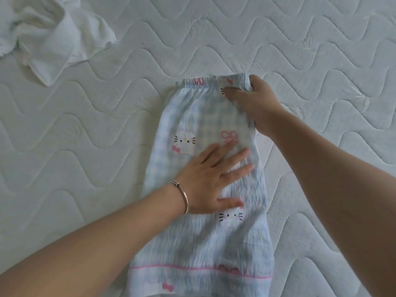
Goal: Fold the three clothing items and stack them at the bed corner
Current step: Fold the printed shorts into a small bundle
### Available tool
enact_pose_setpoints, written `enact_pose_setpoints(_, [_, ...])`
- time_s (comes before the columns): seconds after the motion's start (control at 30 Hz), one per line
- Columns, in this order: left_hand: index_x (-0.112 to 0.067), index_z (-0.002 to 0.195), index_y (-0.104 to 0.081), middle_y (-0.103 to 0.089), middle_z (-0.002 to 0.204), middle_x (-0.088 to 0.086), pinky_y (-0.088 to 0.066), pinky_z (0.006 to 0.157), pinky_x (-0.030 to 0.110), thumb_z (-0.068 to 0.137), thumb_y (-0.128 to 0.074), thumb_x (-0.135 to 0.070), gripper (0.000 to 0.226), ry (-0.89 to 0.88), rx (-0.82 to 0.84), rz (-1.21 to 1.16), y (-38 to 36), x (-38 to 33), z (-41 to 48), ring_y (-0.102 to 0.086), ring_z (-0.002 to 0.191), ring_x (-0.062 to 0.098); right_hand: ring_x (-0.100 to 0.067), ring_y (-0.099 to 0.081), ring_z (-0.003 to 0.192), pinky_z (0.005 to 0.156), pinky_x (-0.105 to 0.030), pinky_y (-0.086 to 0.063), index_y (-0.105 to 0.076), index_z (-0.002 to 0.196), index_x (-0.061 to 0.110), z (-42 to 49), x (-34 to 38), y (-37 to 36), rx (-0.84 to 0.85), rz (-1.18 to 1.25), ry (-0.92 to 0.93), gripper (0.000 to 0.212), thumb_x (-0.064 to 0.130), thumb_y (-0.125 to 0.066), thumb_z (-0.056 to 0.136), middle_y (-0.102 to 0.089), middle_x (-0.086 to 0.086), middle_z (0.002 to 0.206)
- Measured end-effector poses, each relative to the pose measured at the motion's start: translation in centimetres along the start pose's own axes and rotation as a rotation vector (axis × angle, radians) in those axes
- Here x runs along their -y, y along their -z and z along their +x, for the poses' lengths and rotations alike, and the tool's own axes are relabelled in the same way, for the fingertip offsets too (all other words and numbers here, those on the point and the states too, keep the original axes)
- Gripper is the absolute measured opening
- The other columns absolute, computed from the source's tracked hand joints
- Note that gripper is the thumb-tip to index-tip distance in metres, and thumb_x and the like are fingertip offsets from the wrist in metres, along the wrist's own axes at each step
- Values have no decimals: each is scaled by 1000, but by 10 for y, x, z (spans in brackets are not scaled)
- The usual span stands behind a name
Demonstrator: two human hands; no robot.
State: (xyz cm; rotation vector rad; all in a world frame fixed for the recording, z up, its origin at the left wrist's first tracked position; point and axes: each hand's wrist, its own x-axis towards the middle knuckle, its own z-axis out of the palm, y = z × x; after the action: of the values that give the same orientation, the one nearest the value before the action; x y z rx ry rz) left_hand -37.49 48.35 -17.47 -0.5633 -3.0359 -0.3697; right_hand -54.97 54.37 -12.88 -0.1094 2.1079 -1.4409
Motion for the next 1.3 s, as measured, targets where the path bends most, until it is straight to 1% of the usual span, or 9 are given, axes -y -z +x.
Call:
enact_pose_setpoints(0.23, [-19, 134, -44, -42, 143, 5, -17, 108, 40, 86, -36, -58, 63, 25, -20, -101, -5, 4, 1, -32, 134, 26, -14, -67, 64, 63, -29, -56, -68, 84, 10, -17, 23, 5, 211, 99, -2, 5, 11, -70, 79, -69, -1, 71])
enact_pose_setpoints(0.43, [-18, 86, -64, -70, 77, -8, -51, 69, 22, 88, -52, -19, 12, 957, -392, -1484, 49, 11, -4, -66, 72, 6, -2, -62, 75, 71, -19, -52, -66, 83, 26, -66, 22, 21, 292, -66, 302, 22, 6, -73, 75, -66, 11, 77])
enact_pose_setpoints(0.53, [-13, 83, -59, -71, 69, 2, -55, 58, 24, 93, -40, -23, 24, 1195, -491, -1964, 61, 30, -28, -68, 61, 16, -4, -55, 105, 90, -18, -42, -64, 88, 36, -95, 3, 31, 300, -303, 501, 28, 15, -75, 72, -63, 12, 96])
enact_pose_setpoints(0.63, [-6, 99, -62, -71, 89, 13, -56, 68, 36, 86, -33, -58, 61, 1240, -407, -2173, 68, 43, -47, -69, 81, 25, -18, -34, 131, 107, -43, -27, -63, 95, 41, -115, -31, 36, 329, -626, 717, 24, 38, -62, 71, -54, 9, 115])
enact_pose_setpoints(0.73, [-1, 111, -60, -67, 109, 16, -55, 78, 40, 69, -41, -72, 85, 1188, -217, -2122, 73, 38, -44, -65, 99, 27, -19, -19, 139, 108, -54, -14, -56, 104, 44, -130, -66, 42, 340, -818, 713, 35, 39, -62, 70, -42, 13, 129])
enact_pose_setpoints(0.87, [0, 101, -57, -63, 76, 22, -48, 35, 31, 78, -63, -15, 28, 1161, -182, -1709, 70, 14, -33, -62, 46, 27, -17, -35, 128, 106, -43, -27, -48, 121, 39, -141, -87, 46, 241, -920, 747, 51, 24, -60, 75, -49, 2, 135])
enact_pose_setpoints(0.93, [-10, 118, -45, -63, 89, 17, -51, 39, 32, 80, -62, 1, 43, 1232, -271, -1655, 63, 9, -37, -65, 56, 21, -19, -42, 116, 96, -34, -31, -42, 129, 31, -141, -91, 44, 132, -913, 717, 73, 9, -70, 64, -52, -6, 133])
enact_pose_setpoints(1.1, [-23, 106, -28, -54, 70, 16, -42, 33, 26, 86, -52, 6, 43, 1186, -310, -1696, 63, 10, -44, -54, 36, 23, -21, -46, 111, 92, -36, -29, -67, 101, 21, -133, -85, 34, -30, -897, 780, 36, 15, -56, 68, -65, -3, 111])
enact_pose_setpoints(1.3, [-13, 115, -45, -59, 118, 17, -54, 71, 34, 80, -61, 6, 43, 1281, -339, -1584, 51, 17, -59, -62, 85, 21, -20, -53, 116, 101, -42, -25, -68, 106, 24, -144, -94, 35, 51, -1014, 764, 42, 14, -38, 79, -66, 7, 113])
